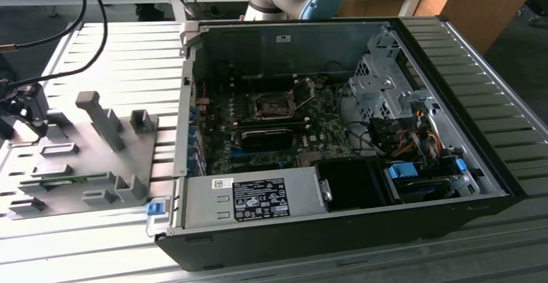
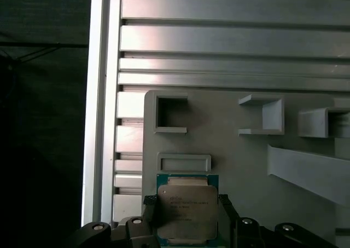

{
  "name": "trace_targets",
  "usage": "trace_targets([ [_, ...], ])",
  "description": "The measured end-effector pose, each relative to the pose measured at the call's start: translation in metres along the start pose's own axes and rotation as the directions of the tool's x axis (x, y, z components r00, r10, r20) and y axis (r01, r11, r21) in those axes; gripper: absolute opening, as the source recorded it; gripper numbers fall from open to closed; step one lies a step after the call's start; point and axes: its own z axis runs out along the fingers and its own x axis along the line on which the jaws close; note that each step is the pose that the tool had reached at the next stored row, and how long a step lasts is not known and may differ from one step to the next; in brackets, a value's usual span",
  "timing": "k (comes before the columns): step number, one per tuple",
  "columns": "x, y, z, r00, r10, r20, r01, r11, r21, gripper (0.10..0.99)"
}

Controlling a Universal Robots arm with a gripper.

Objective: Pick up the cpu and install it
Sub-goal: 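Pick up the cpu and move it towards the insertion slot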

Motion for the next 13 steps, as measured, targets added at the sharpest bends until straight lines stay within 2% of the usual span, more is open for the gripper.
trace_targets([
  [13,0.0,0.0005,-0.006,1.0,0.0,0.0001,0.0,1.0,0.0,0.529],
])
